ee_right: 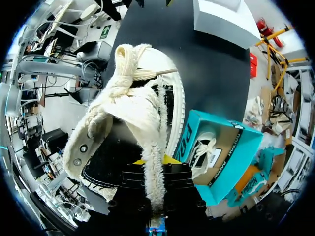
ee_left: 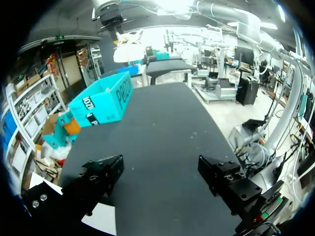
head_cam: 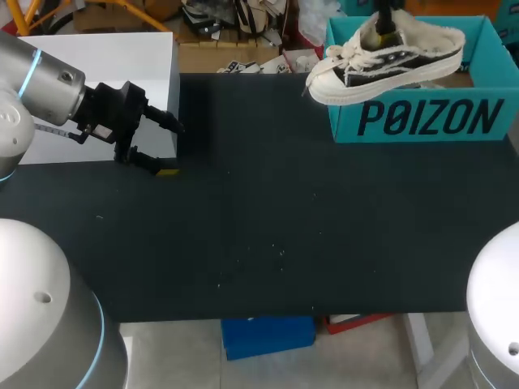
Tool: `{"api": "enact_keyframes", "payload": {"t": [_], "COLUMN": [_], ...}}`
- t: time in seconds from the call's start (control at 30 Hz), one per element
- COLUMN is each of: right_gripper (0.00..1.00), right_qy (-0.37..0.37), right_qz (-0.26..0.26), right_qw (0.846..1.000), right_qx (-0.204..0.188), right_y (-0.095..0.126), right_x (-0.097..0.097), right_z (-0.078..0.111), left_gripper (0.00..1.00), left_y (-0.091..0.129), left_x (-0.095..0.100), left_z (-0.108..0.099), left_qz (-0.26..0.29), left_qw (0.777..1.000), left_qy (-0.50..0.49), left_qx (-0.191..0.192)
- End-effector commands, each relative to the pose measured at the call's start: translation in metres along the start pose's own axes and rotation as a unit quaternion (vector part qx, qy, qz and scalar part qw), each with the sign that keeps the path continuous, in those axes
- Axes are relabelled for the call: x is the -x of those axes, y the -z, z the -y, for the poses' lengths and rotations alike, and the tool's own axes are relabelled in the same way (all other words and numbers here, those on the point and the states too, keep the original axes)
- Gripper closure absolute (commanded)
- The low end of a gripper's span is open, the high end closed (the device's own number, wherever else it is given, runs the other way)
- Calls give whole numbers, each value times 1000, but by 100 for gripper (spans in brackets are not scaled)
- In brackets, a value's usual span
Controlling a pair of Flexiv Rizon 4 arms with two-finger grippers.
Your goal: Take the shoe out of the shoebox, open the shoe tongue, remove and reinsert the insole, then place the shoe into the shoebox
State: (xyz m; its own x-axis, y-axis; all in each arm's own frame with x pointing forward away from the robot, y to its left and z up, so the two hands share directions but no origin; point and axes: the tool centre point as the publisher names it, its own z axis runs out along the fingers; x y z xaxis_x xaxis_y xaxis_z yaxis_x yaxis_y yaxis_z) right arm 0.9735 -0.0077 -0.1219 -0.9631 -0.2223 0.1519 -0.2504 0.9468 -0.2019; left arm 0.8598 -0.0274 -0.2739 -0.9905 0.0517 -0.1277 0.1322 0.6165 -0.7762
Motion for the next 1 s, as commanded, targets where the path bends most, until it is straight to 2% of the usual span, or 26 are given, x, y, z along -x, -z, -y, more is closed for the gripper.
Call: {"api": "enact_keyframes", "payload": {"t": [0.03, 0.17, 0.33, 0.43, 0.63, 0.83, 1.0], "right_gripper": [100, 100, 100, 100, 100, 100, 100], "right_qy": [81, 84, 52, 40, 30, 1, -7], "right_qz": [-45, -47, -30, -19, -5, 3, 3], "right_qw": [994, 994, 996, 997, 998, 999, 999], "right_qx": [-56, -56, -63, -60, -58, -35, -35], "right_y": [7, 2, -5, -10, -22, -39, -49], "right_x": [34, 52, 77, 91, 121, 149, 170], "right_z": [10, 36, 73, 89, 110, 126, 136], "left_gripper": [0, 0, 0, 0, 0, 0, 0], "left_y": [0, 0, 0, 0, 0, 0, 0], "left_x": [0, 0, 0, 0, 0, 0, 0], "left_z": [1, 1, 1, 1, 1, 1, 1], "left_qz": [0, 0, 0, 0, 0, 0, 0], "left_qw": [1000, 1000, 1000, 1000, 1000, 1000, 1000], "left_qy": [1, 1, 1, 1, 1, 1, 1], "left_qx": [3, 3, 3, 3, 3, 3, 3]}}
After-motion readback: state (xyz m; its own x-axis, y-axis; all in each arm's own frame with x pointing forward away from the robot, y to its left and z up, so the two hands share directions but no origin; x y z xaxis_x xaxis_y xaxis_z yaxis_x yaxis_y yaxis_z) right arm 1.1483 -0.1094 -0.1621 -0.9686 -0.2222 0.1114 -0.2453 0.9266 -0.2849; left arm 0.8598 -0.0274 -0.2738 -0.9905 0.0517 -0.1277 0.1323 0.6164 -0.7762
